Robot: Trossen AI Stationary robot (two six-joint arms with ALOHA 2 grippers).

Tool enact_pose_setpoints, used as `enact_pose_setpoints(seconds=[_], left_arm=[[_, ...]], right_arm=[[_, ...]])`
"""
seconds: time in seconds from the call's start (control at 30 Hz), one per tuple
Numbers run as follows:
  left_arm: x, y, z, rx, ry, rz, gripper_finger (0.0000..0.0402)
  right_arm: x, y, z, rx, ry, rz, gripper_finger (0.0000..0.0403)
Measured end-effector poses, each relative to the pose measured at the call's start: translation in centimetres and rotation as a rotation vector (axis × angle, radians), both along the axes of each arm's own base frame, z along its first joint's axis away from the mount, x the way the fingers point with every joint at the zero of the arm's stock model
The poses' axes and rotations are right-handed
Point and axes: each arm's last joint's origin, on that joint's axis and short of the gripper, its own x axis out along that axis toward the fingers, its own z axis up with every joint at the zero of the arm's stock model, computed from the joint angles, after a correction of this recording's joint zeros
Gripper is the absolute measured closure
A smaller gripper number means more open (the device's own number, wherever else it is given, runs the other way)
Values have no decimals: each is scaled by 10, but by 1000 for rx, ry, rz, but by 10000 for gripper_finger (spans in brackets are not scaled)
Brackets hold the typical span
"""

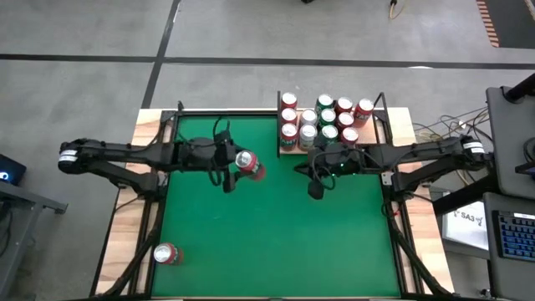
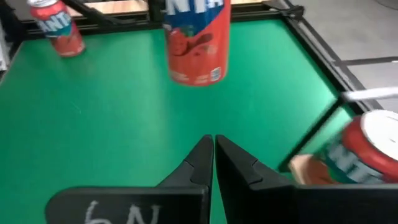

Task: Place canned beverage on shelf
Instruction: Put the red soda can on the shelf aligned with the other red soda can

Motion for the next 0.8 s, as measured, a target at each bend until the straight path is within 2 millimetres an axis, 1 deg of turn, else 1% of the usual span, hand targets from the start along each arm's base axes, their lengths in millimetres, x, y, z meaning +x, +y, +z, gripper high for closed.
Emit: enact_pose_setpoints(seconds=[0.1, 0.17, 0.27, 0.37, 0.47, 0.6, 0.7, 0.8], left_arm=[[0, -10, 4, -19, -34, -25, 114], [5, -14, 4, -18, -71, -36, 114], [15, -20, -4, 0, -86, -53, 114], [20, -25, -11, 11, -55, -61, 114], [23, -29, -11, 14, -45, -59, 114], [27, -30, -7, 6, -62, -56, 114], [32, -35, 0, 2, -114, -68, 114], [36, -42, 1, 4, -135, -94, 114]], right_arm=[[7, 1, -2, -4, -11, 7, 394], [14, 1, -4, -6, -31, 6, 394], [24, 1, -10, 16, -50, -2, 389], [27, 3, -12, 59, -22, 1, 366], [27, 5, -3, 92, -6, -6, 323], [28, 15, 10, 94, -30, 22, 243], [33, 26, 9, 94, -19, 56, 179], [39, 38, 4, 101, 17, 87, 129]])
